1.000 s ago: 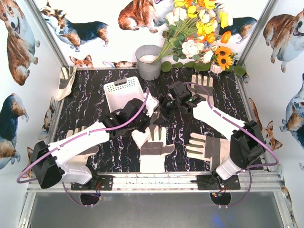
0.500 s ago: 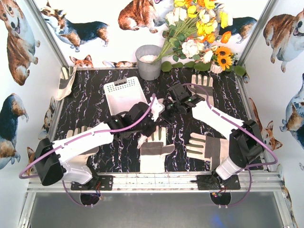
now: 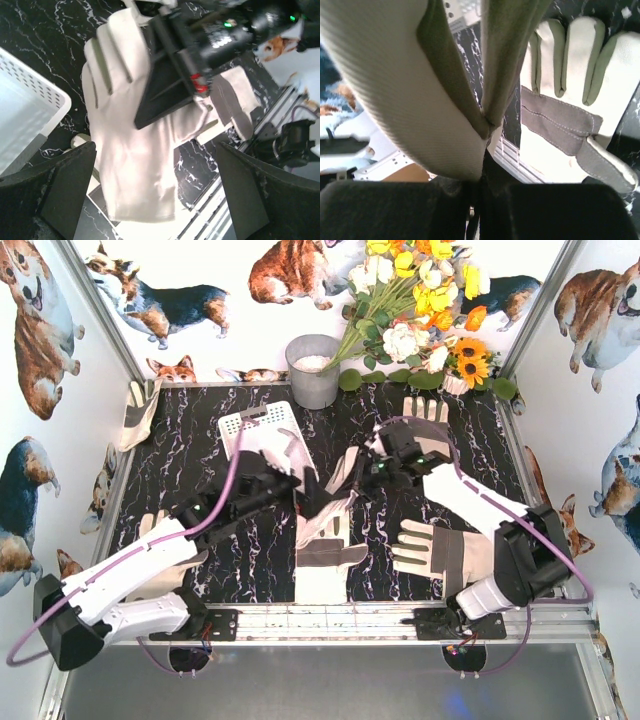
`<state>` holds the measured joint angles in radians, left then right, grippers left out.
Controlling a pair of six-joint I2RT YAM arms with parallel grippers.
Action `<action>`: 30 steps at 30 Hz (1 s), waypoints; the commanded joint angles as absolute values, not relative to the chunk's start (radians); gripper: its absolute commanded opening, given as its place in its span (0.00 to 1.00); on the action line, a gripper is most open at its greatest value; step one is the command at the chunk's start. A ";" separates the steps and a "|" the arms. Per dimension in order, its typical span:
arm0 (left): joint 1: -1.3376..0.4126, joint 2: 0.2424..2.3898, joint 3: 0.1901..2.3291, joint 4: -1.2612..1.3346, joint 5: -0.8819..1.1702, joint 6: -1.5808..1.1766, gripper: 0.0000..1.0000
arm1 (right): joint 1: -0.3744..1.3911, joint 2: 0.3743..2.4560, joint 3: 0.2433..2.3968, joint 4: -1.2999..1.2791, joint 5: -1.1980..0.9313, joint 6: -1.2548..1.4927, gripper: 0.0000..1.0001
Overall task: Put the gloves into the storage basket
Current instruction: Turn over the glove.
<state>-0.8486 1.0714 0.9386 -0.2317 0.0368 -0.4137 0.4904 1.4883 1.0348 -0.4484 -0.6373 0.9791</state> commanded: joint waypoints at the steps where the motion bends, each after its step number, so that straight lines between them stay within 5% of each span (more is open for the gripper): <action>1: -0.719 1.042 0.847 -0.092 0.219 -0.623 1.00 | 0.464 1.404 1.048 -0.310 -0.785 0.785 0.00; 9: -0.597 1.025 0.715 0.129 0.386 -0.805 1.00 | 0.463 1.298 1.062 -0.259 -0.954 0.587 0.00; 30: -0.539 0.999 0.558 0.609 0.613 -1.016 0.95 | 0.463 1.217 0.995 0.025 -1.168 0.685 0.00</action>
